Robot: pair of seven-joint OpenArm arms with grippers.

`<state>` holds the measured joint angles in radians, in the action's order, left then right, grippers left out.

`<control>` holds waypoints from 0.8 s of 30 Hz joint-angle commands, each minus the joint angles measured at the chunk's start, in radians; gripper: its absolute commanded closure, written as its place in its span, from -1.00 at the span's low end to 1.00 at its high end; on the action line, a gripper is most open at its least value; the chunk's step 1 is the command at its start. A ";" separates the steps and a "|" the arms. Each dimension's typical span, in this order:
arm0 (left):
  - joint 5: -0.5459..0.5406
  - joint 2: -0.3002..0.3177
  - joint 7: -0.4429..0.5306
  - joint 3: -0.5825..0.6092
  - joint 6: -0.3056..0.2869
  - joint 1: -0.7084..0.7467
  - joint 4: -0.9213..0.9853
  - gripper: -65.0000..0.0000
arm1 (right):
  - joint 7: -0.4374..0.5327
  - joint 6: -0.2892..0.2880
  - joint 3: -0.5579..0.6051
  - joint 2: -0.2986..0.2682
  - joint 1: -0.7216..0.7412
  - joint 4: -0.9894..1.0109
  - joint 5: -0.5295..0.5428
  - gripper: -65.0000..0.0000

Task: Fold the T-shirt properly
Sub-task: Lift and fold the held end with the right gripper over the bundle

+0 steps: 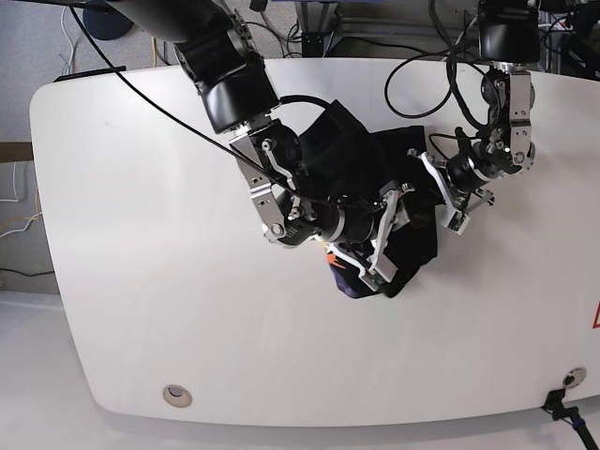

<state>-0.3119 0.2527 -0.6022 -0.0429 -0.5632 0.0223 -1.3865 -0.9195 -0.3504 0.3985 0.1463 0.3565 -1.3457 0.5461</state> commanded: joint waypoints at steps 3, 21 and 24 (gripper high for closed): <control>0.027 0.007 -0.035 0.001 0.006 -0.002 -0.006 1.00 | 0.061 0.020 0.058 0.011 0.063 -0.018 0.018 -0.37; 0.027 0.102 -0.049 -0.084 0.006 -0.023 -0.162 1.00 | 0.064 0.020 0.072 -0.224 0.174 -0.079 0.018 -0.35; 0.027 0.102 -0.048 -0.091 0.006 -0.046 -0.172 1.00 | 0.070 0.024 0.072 -0.294 0.151 -0.090 0.018 -0.30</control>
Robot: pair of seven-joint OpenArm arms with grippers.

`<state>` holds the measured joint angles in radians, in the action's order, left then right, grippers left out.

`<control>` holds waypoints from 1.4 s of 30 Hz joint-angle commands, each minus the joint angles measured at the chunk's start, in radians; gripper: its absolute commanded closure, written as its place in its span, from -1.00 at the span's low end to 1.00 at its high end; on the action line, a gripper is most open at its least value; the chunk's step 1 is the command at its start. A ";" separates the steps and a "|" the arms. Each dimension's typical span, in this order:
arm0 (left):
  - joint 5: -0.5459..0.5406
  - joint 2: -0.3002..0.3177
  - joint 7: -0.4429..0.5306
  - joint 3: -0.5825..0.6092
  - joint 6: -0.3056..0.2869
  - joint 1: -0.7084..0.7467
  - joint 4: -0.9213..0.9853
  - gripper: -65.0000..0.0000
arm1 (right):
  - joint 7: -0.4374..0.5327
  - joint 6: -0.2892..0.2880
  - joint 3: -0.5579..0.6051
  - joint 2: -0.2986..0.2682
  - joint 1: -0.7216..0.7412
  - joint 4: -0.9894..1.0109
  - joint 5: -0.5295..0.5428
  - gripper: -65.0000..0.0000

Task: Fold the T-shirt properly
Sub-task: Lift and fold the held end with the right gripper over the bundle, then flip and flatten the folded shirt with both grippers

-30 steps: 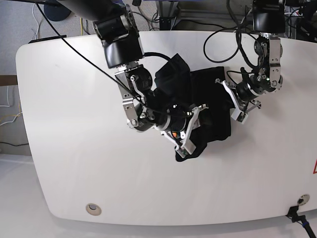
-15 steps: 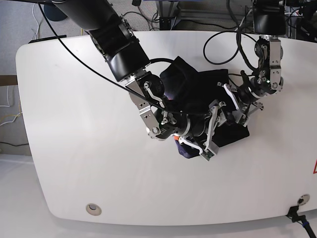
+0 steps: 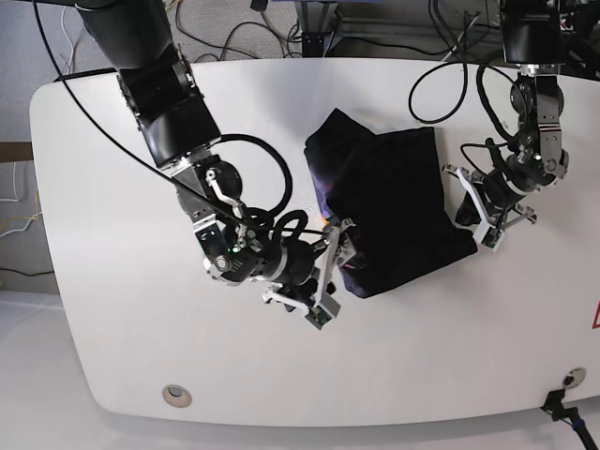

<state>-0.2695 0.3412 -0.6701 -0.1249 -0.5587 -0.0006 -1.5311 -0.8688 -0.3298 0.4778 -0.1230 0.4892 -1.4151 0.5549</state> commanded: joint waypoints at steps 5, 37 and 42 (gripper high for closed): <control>-0.015 0.008 0.020 -0.058 0.001 -0.026 -0.076 1.00 | 0.053 0.005 -0.008 -0.128 -0.008 -0.020 0.009 0.38; -0.015 0.026 0.014 -0.135 0.001 -0.059 -0.246 1.00 | 0.055 0.085 0.094 0.202 -0.014 0.001 -0.049 1.00; -0.014 -0.044 0.013 -0.061 0.001 0.080 -0.325 1.00 | 0.130 0.082 0.060 0.187 0.039 0.098 -0.178 1.00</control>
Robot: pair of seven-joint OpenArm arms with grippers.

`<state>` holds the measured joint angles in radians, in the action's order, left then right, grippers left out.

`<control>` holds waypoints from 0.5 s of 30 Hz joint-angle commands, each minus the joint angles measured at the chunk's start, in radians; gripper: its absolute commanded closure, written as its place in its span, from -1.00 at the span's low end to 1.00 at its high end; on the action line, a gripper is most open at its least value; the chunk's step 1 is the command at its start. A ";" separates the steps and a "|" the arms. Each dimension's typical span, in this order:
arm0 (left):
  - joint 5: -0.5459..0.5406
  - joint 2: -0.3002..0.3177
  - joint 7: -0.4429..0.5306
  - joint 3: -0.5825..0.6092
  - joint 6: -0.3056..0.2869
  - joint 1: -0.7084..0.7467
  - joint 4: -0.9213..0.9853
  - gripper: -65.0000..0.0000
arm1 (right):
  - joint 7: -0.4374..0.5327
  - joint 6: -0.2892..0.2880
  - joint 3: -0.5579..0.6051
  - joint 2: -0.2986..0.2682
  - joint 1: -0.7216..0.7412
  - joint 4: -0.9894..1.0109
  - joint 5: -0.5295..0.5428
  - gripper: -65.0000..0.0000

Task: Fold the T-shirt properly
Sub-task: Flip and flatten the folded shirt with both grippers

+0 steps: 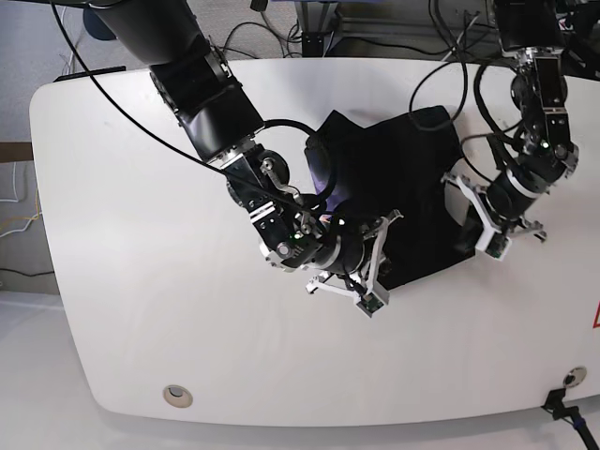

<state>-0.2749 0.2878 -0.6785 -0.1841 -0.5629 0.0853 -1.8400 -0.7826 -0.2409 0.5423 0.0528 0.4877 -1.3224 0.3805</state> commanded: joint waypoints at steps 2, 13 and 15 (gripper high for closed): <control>-0.008 -0.012 0.021 0.024 0.005 0.044 -0.030 1.00 | 0.091 -0.007 -0.004 0.015 0.058 0.056 -0.016 1.00; -0.002 -0.077 0.021 0.174 0.011 0.163 0.032 1.00 | 0.368 -0.008 0.000 0.011 0.053 0.246 -0.022 1.00; -0.002 -0.075 0.021 0.183 0.011 0.152 0.070 1.00 | 0.384 -0.008 -0.001 0.008 0.035 0.257 -0.022 1.00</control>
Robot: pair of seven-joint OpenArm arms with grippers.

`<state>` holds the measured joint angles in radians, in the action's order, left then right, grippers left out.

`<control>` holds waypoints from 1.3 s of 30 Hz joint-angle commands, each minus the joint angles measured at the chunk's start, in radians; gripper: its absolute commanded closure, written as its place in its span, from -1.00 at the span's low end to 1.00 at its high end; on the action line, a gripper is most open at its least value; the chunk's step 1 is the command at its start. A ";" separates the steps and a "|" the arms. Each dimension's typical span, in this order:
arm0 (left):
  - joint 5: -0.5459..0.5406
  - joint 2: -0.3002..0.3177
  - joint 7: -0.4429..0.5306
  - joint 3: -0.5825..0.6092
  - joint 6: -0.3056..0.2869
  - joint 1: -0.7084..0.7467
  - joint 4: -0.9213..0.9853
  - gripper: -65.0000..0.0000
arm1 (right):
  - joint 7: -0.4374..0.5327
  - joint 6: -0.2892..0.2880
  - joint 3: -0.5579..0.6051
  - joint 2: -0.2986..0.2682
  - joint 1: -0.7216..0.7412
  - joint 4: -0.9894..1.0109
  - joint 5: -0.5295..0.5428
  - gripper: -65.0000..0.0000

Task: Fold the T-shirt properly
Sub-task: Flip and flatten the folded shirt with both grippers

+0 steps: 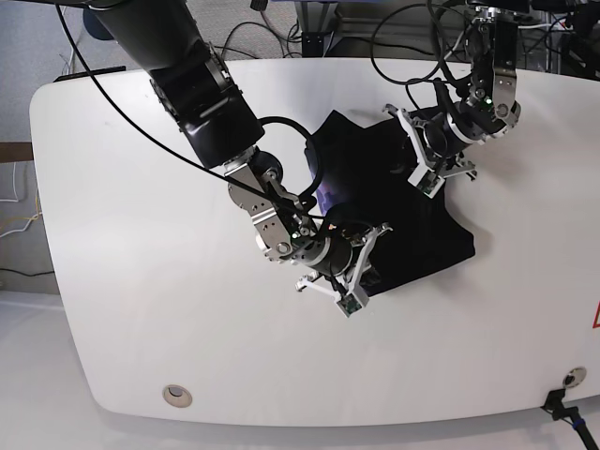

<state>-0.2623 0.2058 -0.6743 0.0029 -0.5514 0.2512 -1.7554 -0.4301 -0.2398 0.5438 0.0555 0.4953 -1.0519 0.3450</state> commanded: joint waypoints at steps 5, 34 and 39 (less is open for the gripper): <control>0.004 0.007 0.017 -0.005 0.003 -0.076 0.073 1.00 | 0.007 -0.010 -0.003 -0.050 0.009 -0.014 0.013 1.00; 0.111 0.044 0.018 -0.045 0.001 -0.346 0.180 1.00 | -0.329 -0.005 -0.279 -0.283 -0.375 -0.718 0.024 1.00; 0.108 0.008 0.018 -0.048 0.000 -0.175 0.016 1.00 | -0.330 -0.008 -0.278 -0.219 -0.277 -0.589 0.012 1.00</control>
<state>-0.1356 0.2123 -0.6880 -0.0463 -0.5503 0.0898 -1.7119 -0.7841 -0.2371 0.2684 -0.1829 0.1894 -1.6505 0.3412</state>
